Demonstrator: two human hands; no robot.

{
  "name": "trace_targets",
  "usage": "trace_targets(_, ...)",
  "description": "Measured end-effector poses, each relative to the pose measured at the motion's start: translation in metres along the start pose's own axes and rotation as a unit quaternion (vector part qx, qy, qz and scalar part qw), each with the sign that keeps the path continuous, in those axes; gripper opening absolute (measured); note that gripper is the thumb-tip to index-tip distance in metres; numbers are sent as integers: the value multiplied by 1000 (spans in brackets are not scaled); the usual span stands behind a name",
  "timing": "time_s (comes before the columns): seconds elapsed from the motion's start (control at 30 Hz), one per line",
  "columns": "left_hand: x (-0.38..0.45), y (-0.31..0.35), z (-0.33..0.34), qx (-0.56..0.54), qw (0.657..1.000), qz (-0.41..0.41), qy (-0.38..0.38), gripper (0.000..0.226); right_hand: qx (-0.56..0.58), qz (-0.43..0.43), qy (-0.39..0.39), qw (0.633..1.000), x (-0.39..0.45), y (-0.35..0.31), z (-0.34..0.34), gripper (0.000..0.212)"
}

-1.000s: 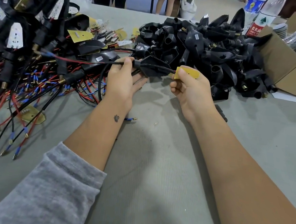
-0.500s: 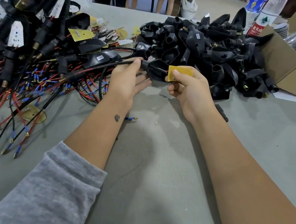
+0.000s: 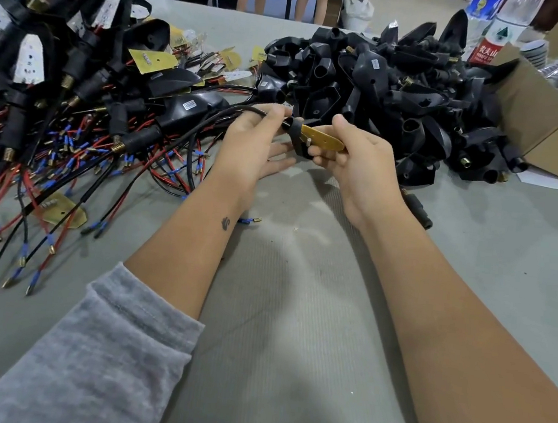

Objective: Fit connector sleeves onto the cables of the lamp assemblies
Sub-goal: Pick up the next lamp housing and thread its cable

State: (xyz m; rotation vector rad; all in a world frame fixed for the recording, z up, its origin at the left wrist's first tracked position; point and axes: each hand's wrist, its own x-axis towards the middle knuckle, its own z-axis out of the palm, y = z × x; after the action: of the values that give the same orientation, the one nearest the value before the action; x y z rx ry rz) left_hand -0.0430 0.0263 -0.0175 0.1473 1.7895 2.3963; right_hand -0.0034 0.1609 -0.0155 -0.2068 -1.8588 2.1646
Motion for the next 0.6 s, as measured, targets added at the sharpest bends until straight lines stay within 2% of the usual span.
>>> trace_targets(0.13,-2,-2,5,72,997,12,-26,16,-30,-28,22,999,1,2,-3,15)
trace_targets(0.33,-2,-3,5,59,998,16,4,17,-89,-74,42,992,-1,4,0,22)
trace_targets(0.5,-1,-2,5,72,997,13,15,24,-207,-108,59,971,-3,2,2,19)
trace_targets(0.6,1,-3,5,71,997,8,16,25,-241,-122,52,961,-4,2,4,18)
